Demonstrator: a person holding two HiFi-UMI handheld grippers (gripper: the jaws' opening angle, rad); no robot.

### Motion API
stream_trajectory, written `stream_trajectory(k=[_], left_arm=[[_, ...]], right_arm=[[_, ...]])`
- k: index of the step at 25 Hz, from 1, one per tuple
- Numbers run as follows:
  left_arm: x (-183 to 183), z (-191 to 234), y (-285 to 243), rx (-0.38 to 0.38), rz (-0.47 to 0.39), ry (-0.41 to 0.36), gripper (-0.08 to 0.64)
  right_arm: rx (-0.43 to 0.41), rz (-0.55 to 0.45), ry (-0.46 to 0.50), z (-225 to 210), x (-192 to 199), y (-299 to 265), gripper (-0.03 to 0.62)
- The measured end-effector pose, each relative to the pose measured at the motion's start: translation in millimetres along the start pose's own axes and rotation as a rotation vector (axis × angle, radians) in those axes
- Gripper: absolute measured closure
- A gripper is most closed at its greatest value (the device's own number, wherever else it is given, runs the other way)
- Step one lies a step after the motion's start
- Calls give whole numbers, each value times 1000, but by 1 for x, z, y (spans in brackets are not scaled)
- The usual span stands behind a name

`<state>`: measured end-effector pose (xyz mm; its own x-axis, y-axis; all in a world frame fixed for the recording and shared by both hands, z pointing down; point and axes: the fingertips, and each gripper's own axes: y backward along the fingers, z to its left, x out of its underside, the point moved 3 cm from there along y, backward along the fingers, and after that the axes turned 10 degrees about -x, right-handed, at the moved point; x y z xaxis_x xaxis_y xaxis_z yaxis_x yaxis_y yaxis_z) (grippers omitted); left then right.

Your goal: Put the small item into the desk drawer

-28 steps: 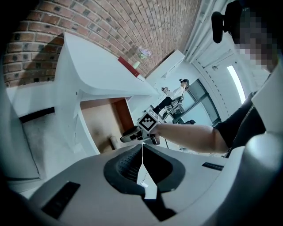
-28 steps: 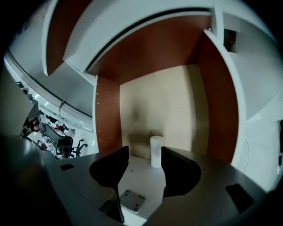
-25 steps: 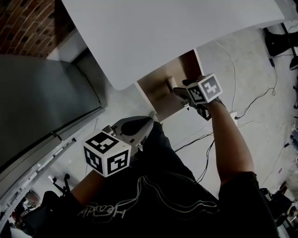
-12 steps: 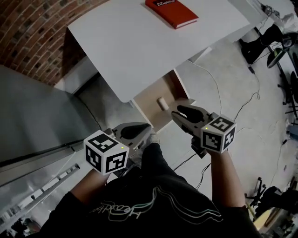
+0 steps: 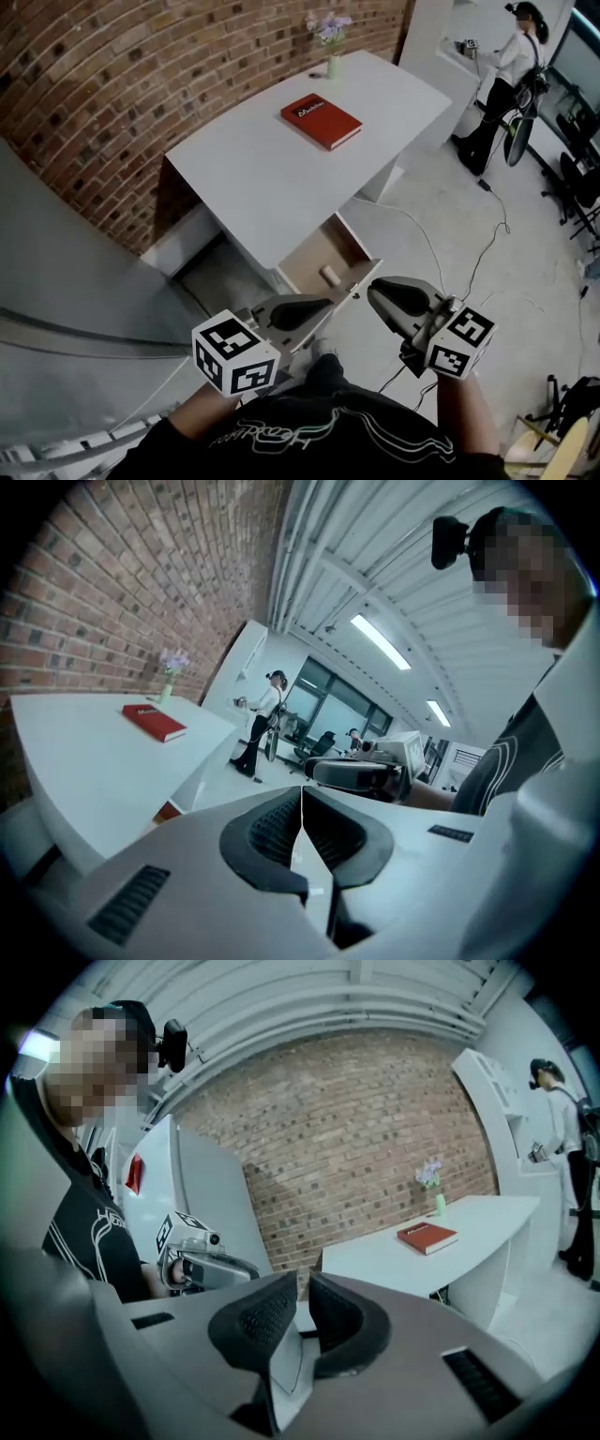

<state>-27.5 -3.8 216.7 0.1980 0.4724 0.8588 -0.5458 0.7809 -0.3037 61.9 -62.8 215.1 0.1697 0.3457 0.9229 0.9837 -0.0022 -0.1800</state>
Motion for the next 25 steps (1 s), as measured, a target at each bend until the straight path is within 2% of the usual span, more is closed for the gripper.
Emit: stream_trajectory(k=[3,8,12,16,21,25], left_arm=[[-25,-30,16,13,-62,-33,537],[-48,-58,38,12,-117,-70,537],[-49,-72,48,10,-135,-52,537],[-48,-81,53,4,-132,-75,537],[-44,-83,56,3,-131,-83,537],[-43,-81,57,-2,-128,-74,537]], right_arm=[[19,-91,31,31,-20,21,532],[-11,-187,42,70,-39,40,538],[-11,-204,50,89,-44,51,538],[-2,-201,58,97,-43,53,541],[4,-178,62,103,-32,47,543],[-12,-171,61,105,-38,42,543]])
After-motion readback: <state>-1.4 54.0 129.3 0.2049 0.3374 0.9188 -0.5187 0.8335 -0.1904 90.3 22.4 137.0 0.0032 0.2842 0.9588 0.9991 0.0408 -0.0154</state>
